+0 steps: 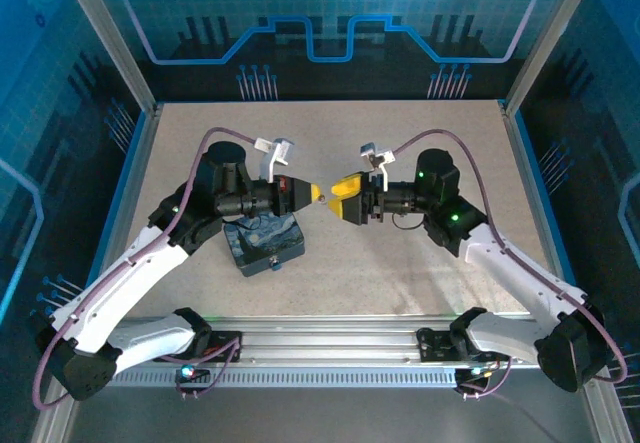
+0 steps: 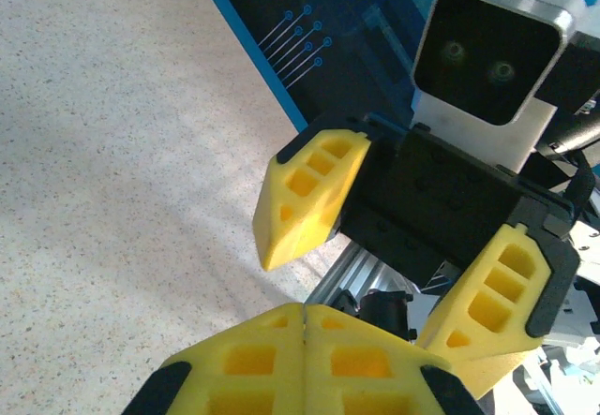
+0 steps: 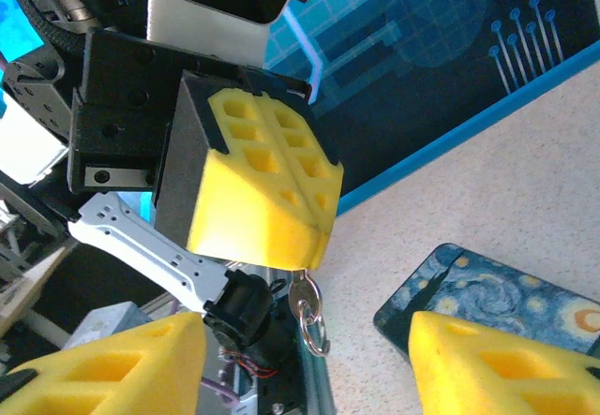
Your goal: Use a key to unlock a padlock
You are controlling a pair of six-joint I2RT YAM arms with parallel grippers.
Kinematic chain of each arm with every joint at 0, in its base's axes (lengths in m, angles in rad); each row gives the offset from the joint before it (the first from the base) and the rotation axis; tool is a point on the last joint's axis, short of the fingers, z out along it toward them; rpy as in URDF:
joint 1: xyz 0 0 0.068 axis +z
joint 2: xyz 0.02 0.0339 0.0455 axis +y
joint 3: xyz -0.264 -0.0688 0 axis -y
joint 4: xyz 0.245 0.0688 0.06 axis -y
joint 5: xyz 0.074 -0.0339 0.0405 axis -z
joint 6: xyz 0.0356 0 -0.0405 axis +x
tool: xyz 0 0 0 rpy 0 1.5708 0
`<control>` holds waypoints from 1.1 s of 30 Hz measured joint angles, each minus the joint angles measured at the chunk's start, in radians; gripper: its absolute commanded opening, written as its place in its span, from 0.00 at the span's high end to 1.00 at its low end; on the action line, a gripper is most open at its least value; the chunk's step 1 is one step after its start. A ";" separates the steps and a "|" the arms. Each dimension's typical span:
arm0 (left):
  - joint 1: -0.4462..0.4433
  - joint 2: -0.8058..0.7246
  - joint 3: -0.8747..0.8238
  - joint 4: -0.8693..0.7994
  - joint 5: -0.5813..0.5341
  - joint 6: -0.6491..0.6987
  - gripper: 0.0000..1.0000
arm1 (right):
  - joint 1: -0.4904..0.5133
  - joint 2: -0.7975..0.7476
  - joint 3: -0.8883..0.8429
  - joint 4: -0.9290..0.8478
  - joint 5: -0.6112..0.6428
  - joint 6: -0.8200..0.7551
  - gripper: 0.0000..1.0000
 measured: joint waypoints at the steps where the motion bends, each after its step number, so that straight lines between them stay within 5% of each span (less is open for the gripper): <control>1: 0.000 0.000 0.000 0.000 0.002 0.000 1.00 | 0.002 0.007 0.000 0.003 -0.005 0.006 0.46; 19: 0.000 0.000 0.000 0.003 0.010 0.000 1.00 | 0.036 0.061 0.028 0.026 -0.016 0.031 0.83; 33: 0.000 0.000 0.000 0.004 0.009 0.000 0.97 | 0.036 0.048 0.028 -0.003 -0.003 0.012 1.00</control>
